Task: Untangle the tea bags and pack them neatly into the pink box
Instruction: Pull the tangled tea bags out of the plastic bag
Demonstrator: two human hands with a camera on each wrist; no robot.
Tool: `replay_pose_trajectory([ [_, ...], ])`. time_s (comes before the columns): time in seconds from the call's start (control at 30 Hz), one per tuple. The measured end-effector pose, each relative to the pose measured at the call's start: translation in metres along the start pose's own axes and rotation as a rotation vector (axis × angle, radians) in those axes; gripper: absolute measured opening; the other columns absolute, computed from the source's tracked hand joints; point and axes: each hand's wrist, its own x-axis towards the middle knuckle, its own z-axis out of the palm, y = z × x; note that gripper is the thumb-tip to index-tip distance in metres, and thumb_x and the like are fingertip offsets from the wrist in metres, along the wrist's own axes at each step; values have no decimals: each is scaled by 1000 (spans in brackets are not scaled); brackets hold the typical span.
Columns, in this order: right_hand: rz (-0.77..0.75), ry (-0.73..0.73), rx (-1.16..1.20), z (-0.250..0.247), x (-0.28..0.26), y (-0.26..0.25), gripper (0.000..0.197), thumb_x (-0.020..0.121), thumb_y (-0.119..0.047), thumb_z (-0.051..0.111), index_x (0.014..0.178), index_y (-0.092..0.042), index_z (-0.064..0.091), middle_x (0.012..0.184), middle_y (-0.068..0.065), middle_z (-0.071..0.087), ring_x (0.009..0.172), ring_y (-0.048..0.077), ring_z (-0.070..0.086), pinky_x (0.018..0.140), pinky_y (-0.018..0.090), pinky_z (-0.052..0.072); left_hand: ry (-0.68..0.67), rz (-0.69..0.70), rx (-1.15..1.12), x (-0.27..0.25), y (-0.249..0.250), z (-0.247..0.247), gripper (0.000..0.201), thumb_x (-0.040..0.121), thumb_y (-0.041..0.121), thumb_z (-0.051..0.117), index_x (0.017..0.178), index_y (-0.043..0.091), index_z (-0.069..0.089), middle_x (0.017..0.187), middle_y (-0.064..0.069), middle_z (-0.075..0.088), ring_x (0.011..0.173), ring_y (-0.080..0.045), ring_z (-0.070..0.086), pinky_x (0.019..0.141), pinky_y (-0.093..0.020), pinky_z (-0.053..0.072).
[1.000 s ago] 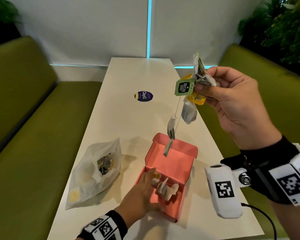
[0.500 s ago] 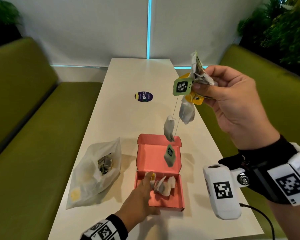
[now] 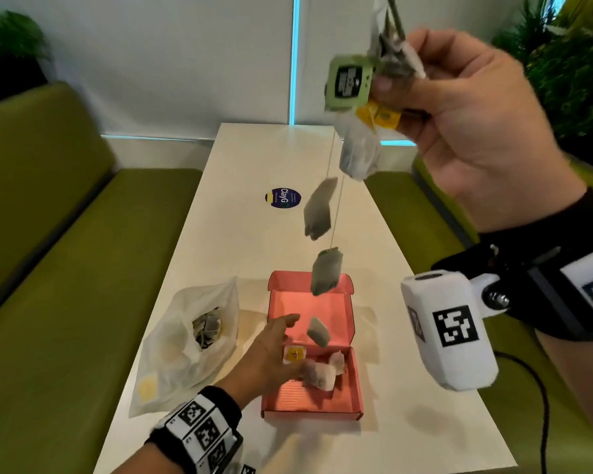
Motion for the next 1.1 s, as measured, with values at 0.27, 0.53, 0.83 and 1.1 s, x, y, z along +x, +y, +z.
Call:
replay_pose_trajectory([
  [0.27, -43, 10, 50, 15, 30, -21, 10, 80, 10, 61, 79, 0, 62, 64, 3, 68, 62, 13, 67, 64, 22, 54, -139, -222, -919, 7, 14, -10, 64, 74, 31, 57, 135, 23, 37, 129, -11, 55, 105, -27, 59, 88, -36, 51],
  [0.53, 149, 59, -108, 10, -16, 89, 33, 65, 18, 68, 74, -13, 61, 64, -6, 64, 61, 8, 60, 56, 24, 54, -40, -409, -1714, 6, 44, -23, 76, 87, 66, 32, 117, 0, 56, 111, -24, 59, 91, -43, 65, 73, -46, 59],
  [0.83, 283, -202, -761, -2, -118, 203, 26, 74, 1, 65, 82, -23, 65, 77, -12, 63, 73, -1, 59, 67, 12, 45, 146, -405, -1856, 0, 51, -21, 54, 88, 55, 44, 91, 7, 69, 87, -15, 72, 73, -27, 72, 57, -37, 60],
  [1.1, 66, -556, -1300, -22, -138, 220, 38, 66, -43, 47, 94, -22, 62, 108, -1, 55, 100, 20, 43, 74, 38, 48, 149, -502, -1607, -5, 46, -10, 17, 80, 29, 61, 74, 15, 67, 68, -8, 67, 58, -21, 67, 55, -28, 54],
])
